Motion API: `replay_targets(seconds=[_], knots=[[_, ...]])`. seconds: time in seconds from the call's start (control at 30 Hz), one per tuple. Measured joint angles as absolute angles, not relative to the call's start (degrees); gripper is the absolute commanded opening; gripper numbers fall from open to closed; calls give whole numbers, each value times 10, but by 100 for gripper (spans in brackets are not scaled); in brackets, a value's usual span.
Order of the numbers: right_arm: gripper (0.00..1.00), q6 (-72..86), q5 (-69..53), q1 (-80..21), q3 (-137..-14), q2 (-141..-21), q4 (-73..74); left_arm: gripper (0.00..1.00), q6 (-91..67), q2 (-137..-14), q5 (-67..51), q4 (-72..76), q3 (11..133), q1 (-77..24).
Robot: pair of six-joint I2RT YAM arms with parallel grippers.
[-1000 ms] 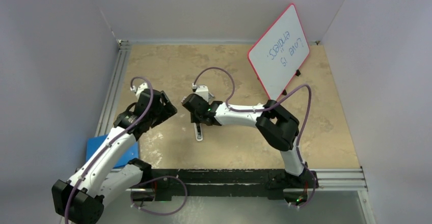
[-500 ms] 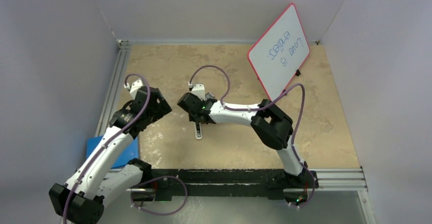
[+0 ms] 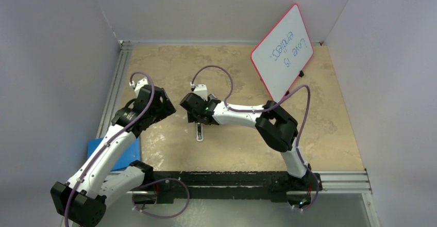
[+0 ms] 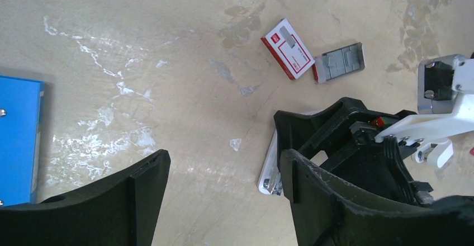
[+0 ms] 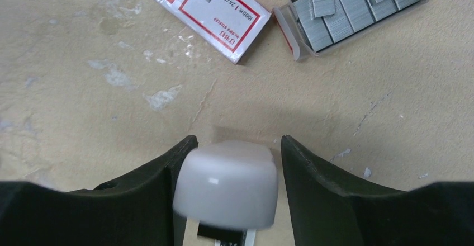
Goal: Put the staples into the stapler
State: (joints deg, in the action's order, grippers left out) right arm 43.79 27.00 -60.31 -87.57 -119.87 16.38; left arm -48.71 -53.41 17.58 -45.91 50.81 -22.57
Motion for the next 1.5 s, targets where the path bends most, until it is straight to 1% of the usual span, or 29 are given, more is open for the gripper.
replay_targets(seconds=[0.17, 0.37, 0.53, 0.6, 0.77, 0.87, 0.97, 1.07, 1.23, 1.43, 1.5], knots=[[62, 438, 256, -603, -832, -1143, 140, 75, -478, -532, 152, -457, 512, -226], [62, 447, 263, -603, -734, -1007, 102, 76, -462, -495, 123, -438, 512, -226], [64, 485, 326, -597, -672, -914, 110, 77, -447, -471, 74, -402, 514, -226], [65, 498, 346, -579, -647, -886, 121, 77, -441, -461, 43, -376, 513, -225], [73, 516, 394, -494, -572, -815, 149, 78, -430, -435, -32, -294, 502, -226], [74, 526, 409, -447, -543, -784, 160, 78, -423, -441, -80, -243, 490, -225], [74, 531, 409, -409, -516, -777, 157, 77, -422, -460, -119, -211, 481, -225], [69, 532, 407, -385, -494, -798, 151, 77, -422, -487, -158, -186, 470, -225], [64, 529, 404, -357, -474, -839, 124, 76, -424, -516, -201, -163, 469, -225], [45, 523, 390, -337, -464, -868, 89, 74, -429, -531, -239, -127, 469, -225], [41, 519, 382, -336, -464, -879, 79, 72, -429, -541, -253, -120, 469, -225]])
